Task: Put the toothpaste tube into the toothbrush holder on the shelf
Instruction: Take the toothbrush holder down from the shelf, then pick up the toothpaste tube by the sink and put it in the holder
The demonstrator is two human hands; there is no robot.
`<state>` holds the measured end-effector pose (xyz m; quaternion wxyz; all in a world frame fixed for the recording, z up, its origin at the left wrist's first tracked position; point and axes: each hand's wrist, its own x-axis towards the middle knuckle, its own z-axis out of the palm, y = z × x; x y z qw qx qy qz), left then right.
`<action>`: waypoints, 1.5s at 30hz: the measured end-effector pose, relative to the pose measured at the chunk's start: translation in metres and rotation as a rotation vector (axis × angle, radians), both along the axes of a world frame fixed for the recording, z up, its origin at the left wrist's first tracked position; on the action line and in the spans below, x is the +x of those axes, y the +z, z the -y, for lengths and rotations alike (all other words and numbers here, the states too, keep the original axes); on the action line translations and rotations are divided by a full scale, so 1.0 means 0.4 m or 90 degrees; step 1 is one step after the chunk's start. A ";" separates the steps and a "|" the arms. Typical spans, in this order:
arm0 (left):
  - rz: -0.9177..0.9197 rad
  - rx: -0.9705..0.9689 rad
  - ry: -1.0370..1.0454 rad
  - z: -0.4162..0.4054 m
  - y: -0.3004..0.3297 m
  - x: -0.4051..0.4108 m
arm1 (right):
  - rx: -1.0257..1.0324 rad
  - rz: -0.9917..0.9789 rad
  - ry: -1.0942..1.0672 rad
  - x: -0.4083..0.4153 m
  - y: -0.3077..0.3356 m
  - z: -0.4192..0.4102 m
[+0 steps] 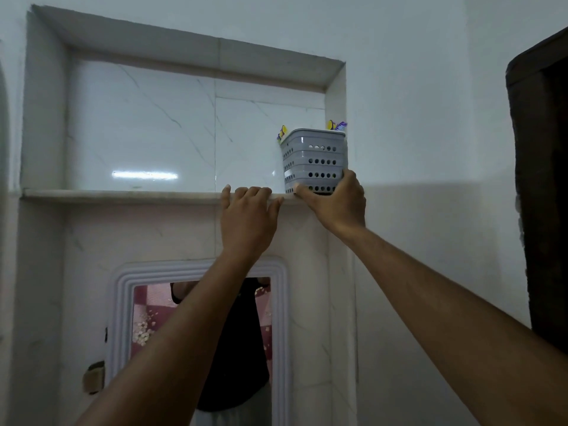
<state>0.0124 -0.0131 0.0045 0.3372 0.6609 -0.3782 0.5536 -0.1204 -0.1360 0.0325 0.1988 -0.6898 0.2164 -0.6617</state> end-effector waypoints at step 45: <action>-0.766 0.372 -0.035 -0.563 -1.374 -0.170 | 0.421 -0.366 0.216 -0.291 -1.318 -0.270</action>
